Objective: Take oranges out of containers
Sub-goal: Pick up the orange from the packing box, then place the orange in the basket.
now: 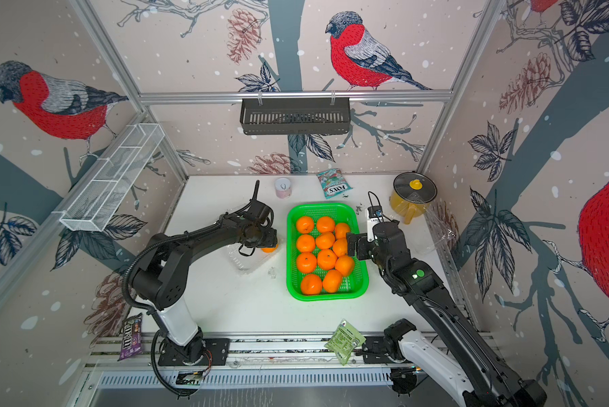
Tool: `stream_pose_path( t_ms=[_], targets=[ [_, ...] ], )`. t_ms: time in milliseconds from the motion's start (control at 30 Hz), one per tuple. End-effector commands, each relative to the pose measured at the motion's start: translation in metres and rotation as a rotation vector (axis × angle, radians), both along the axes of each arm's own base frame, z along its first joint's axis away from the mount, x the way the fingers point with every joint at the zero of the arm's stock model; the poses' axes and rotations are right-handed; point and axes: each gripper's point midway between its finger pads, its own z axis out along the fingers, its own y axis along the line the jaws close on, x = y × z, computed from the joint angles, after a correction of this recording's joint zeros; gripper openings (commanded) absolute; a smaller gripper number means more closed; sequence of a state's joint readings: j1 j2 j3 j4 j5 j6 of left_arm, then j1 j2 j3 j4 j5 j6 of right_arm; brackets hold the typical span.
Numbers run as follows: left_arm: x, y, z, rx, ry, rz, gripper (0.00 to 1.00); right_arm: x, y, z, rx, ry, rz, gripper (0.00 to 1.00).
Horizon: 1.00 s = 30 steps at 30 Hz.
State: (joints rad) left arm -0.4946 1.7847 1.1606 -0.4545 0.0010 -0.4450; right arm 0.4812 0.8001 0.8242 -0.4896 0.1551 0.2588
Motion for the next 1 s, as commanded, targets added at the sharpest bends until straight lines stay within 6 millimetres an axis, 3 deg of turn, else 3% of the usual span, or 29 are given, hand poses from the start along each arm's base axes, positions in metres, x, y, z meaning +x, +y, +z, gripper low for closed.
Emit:
stream_pose_path(
  t_ms=[0, 167, 267, 400, 533, 600, 700, 967],
  targets=[
    [-0.007, 0.015, 0.003, 0.048, 0.004, 0.050, 0.58, 0.001, 0.001, 0.009, 0.013, -0.028, 0.006, 0.99],
    [-0.009, 0.024, 0.047, 0.014, -0.107, 0.093, 0.52, 0.001, 0.000, 0.013, 0.014, -0.037, 0.000, 0.99],
    [-0.014, 0.023, 0.087, -0.048, -0.201, 0.078, 0.49, 0.002, -0.001, 0.016, 0.015, -0.043, -0.004, 0.99],
    [-0.036, -0.014, 0.156, -0.146, -0.381, -0.113, 0.49, 0.004, -0.006, 0.025, 0.005, -0.064, -0.033, 0.99],
    [-0.064, -0.059, 0.203, -0.249, -0.473, -0.274, 0.47, 0.006, -0.015, 0.038, 0.015, -0.095, -0.092, 0.99],
    [-0.079, -0.083, 0.213, -0.295, -0.464, -0.347, 0.46, 0.006, -0.020, 0.044, 0.029, -0.113, -0.125, 0.99],
    [-0.102, -0.121, 0.212, -0.310, -0.429, -0.456, 0.46, 0.006, -0.031, 0.045, 0.031, -0.128, -0.185, 0.99],
    [-0.147, -0.213, 0.172, -0.261, -0.303, -0.646, 0.46, 0.003, -0.054, 0.046, 0.043, -0.133, -0.271, 0.99]
  ],
)
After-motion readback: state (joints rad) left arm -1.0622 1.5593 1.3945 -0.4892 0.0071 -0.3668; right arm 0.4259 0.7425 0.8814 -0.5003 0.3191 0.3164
